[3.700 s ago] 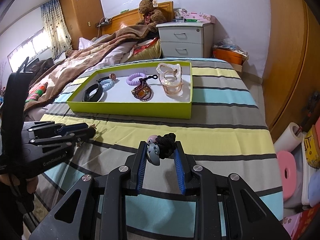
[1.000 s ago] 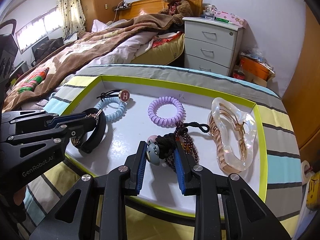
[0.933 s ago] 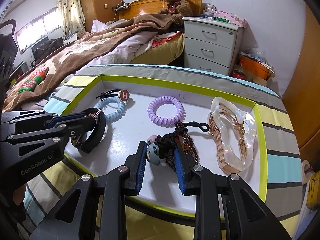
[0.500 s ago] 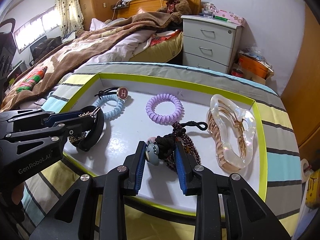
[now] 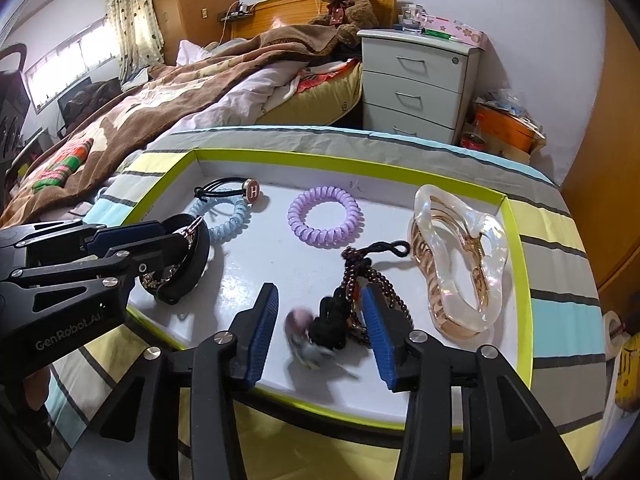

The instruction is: Organize jewelry

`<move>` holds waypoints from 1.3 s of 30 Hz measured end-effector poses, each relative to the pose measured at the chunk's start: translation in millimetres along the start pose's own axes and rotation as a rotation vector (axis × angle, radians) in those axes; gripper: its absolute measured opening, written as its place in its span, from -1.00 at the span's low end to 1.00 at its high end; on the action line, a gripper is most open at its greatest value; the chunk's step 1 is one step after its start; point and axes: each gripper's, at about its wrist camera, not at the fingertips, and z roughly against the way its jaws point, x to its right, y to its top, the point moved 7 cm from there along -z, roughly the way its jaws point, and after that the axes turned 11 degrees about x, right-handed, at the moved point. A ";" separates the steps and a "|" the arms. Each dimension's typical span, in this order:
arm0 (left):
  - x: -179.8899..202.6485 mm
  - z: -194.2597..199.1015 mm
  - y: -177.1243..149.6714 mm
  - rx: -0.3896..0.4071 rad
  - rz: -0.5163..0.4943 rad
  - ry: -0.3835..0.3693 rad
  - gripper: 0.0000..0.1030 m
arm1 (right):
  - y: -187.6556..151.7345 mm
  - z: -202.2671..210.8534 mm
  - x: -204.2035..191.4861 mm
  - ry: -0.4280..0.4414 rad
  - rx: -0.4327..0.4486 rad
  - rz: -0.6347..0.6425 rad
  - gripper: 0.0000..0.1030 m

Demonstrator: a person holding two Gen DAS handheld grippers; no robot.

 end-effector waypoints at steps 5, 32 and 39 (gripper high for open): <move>5.5 5.0 1.6 0.012 0.004 -0.021 0.04 | 1.1 3.4 2.0 -0.001 0.003 -0.009 -0.13; 10.8 68.9 -2.3 0.123 0.064 0.091 0.44 | 2.8 77.0 6.7 -0.043 0.109 -0.080 -0.11; 17.2 99.7 -16.0 0.171 0.070 0.105 0.48 | -0.8 114.3 2.9 -0.056 0.169 -0.106 -0.10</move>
